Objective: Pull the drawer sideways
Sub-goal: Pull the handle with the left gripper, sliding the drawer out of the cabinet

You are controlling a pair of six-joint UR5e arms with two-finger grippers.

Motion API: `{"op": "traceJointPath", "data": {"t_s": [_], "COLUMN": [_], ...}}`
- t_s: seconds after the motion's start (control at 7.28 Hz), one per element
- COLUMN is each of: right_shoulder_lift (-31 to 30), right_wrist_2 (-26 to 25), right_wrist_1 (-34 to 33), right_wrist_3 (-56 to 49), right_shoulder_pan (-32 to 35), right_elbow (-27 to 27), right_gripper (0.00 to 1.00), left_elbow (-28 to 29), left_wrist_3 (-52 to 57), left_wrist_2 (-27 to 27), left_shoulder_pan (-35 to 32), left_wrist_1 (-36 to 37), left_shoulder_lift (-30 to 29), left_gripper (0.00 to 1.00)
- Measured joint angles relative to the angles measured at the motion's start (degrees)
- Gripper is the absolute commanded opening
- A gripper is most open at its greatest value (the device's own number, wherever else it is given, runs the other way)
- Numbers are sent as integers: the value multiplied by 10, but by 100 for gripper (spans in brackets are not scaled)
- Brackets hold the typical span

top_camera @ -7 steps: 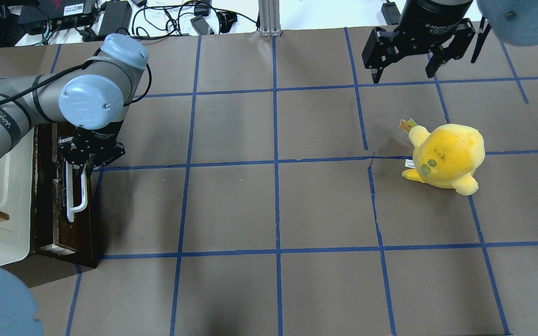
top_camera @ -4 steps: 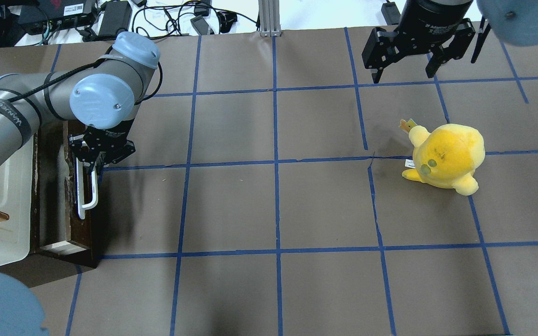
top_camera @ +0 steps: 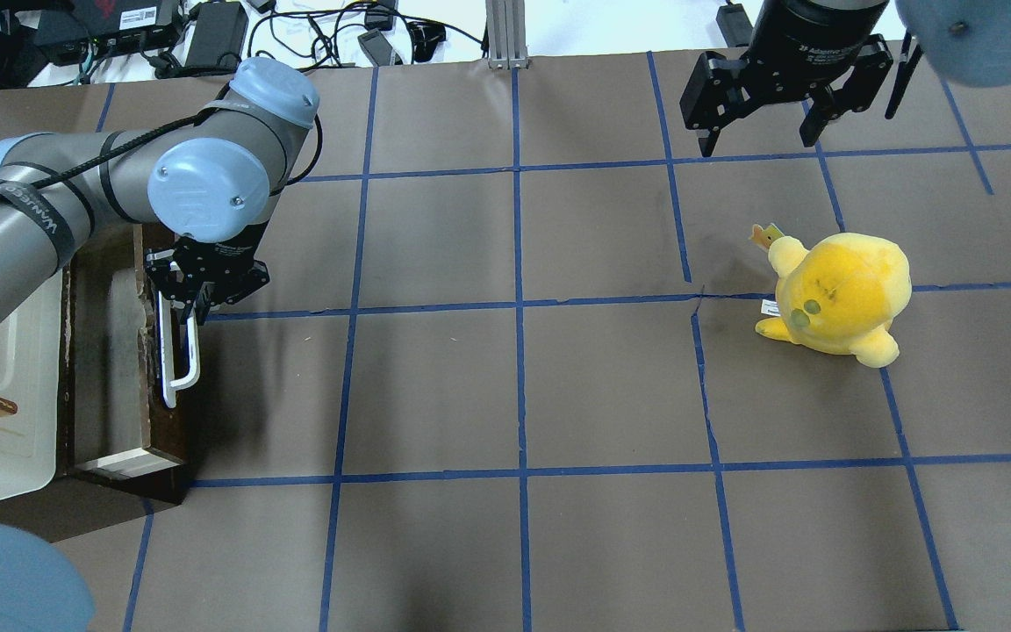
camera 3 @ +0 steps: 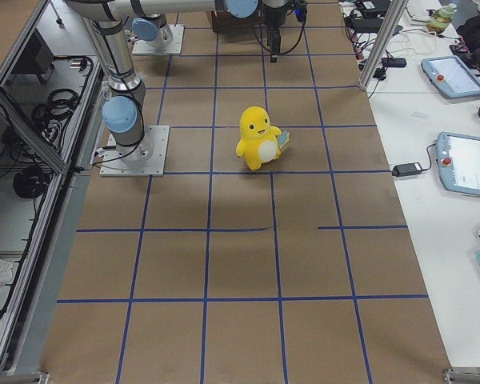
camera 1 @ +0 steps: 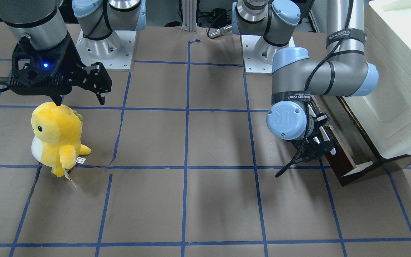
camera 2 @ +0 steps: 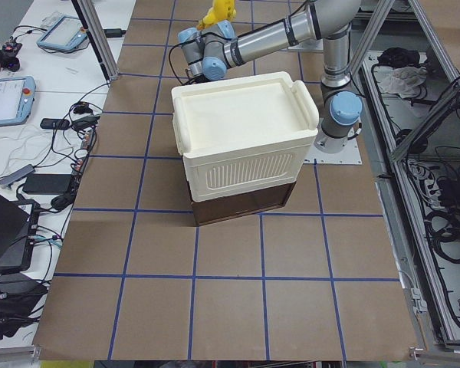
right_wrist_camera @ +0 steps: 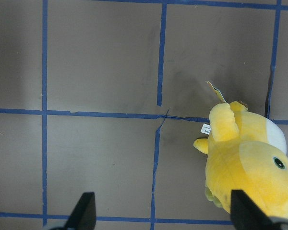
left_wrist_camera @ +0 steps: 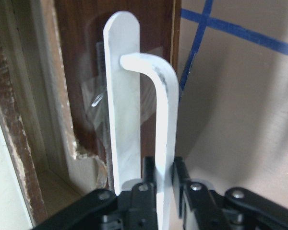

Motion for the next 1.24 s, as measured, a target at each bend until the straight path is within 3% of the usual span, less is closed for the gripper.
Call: {"op": "traceJointPath", "data": {"t_s": [1.24], "right_shoulder_lift": [0], "right_wrist_2": [0], "right_wrist_1": [0], "right_wrist_3": [0], "right_shoulder_pan": [0], "right_elbow": [0], "right_gripper": [100], "left_elbow": [13], "left_wrist_3": [-33], "left_wrist_2": [-19], "left_shoulder_pan": [-38], "left_wrist_1": [0], "left_shoulder_lift": [-6], "left_gripper": [0]}}
